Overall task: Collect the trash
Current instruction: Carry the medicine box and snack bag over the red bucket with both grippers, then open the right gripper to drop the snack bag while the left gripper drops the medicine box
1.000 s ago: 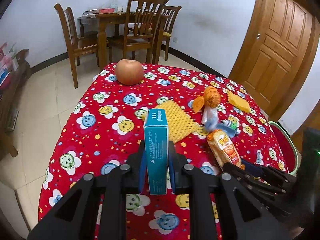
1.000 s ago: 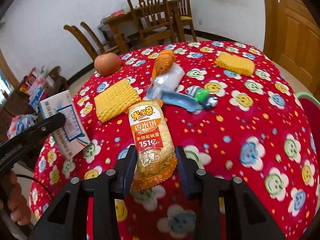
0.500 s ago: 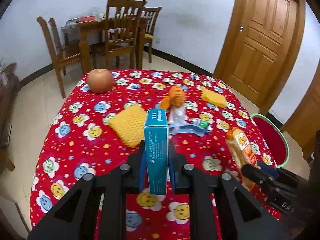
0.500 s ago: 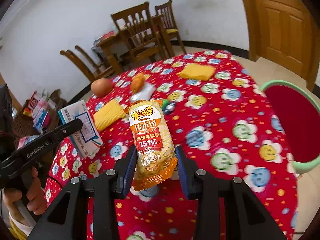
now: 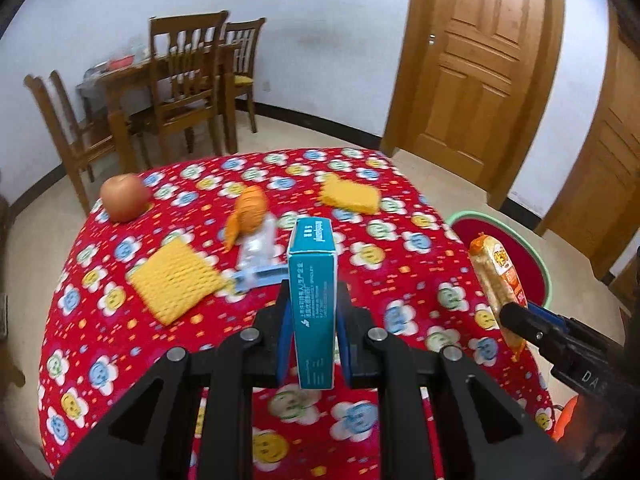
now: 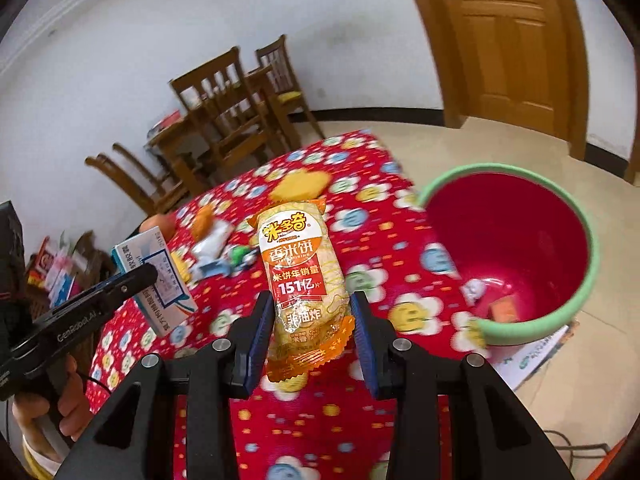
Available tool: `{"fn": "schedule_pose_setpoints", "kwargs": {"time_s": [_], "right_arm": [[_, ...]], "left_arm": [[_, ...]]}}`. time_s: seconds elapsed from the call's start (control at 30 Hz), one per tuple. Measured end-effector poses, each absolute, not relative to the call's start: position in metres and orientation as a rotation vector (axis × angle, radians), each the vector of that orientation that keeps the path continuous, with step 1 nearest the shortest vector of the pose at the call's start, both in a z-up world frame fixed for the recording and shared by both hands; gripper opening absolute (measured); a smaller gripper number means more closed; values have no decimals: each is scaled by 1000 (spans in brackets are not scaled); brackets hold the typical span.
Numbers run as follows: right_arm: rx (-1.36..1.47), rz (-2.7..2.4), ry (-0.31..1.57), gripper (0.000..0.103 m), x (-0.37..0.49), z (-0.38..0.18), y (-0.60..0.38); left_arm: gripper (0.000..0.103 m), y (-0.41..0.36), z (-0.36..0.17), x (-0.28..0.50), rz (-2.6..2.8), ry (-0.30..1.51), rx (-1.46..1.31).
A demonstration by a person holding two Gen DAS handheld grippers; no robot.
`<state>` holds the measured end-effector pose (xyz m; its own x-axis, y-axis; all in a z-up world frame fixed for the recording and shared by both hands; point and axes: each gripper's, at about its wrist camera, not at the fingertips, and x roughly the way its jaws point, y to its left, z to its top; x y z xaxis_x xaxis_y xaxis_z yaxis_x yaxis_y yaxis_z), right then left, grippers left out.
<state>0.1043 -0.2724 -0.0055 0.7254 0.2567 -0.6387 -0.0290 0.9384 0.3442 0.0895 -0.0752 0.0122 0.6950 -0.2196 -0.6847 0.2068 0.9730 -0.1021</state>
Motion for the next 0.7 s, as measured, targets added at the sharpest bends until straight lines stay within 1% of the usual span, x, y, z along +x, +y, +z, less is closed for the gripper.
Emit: {"fn": "schedule_pose_setpoints", "kwargs": {"time_s": [0.4, 0.63, 0.7], "right_arm": [[375, -58, 730, 40, 104, -17, -347], [391, -167, 760, 40, 114, -35, -382], [406, -186, 771, 42, 116, -40, -389]], "left_arm": [[19, -153, 22, 110, -391, 750, 46], [19, -194, 21, 122, -467, 758, 73], [19, -203, 20, 126, -481, 760, 77]]}}
